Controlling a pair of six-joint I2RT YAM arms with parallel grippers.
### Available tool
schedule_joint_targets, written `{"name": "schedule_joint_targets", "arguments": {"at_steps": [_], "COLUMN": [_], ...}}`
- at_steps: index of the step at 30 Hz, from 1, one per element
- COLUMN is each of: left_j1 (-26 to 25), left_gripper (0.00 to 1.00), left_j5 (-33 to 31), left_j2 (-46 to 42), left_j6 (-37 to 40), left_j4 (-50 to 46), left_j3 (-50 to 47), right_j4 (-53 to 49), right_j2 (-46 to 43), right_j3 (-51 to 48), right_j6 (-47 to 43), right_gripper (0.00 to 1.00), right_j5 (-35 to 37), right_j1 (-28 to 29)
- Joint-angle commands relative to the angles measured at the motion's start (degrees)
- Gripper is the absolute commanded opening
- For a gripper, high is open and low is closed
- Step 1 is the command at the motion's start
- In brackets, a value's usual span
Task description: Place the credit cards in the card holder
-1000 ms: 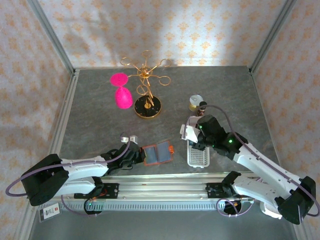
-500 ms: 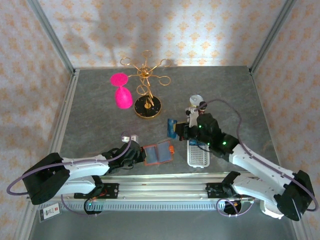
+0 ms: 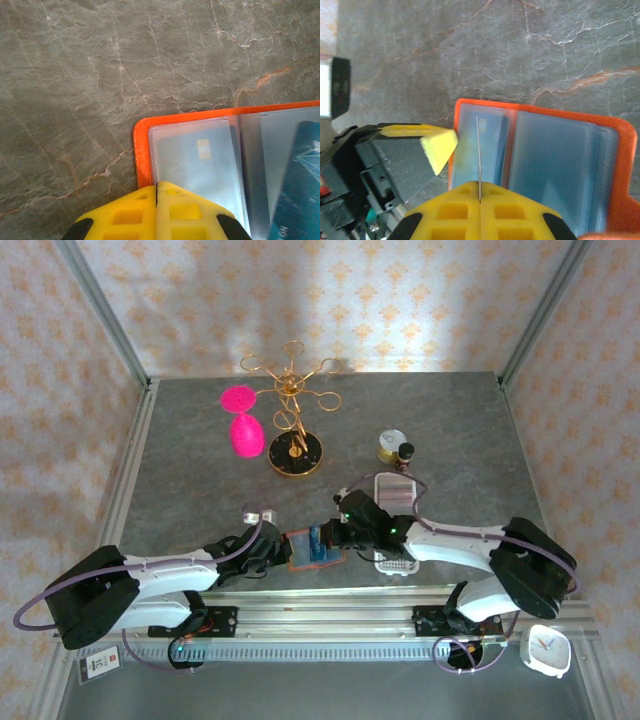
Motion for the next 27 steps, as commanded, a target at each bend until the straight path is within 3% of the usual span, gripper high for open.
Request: {"name": "schedule_joint_targets", "arguments": {"at_steps": [1,14,27], "left_j1": [0.41,0.41,0.41], "left_gripper": [0.02,0.02,0.02], "left_j5": [-1.49,-1.77,-1.16], "left_j2": [1.2,1.59,2.38], "left_j6": [1.06,0.97,0.87], "left_j4": [-3.08,-2.84,-1.79], "left_j3": [0.58,0.09,-0.04], "right_j4": [-0.79,-2.76,-2.5], "right_j2": [1.72,1.59,1.32], "right_j3": [2.26,1.86,0.77], "right_j6": [-1.01,-1.79,-1.51], "right_gripper": [0.0,0.0,0.0], "right_j5": [1.64,7.12,5.73], "right_j1": [0.24,0.29,0.29]}}
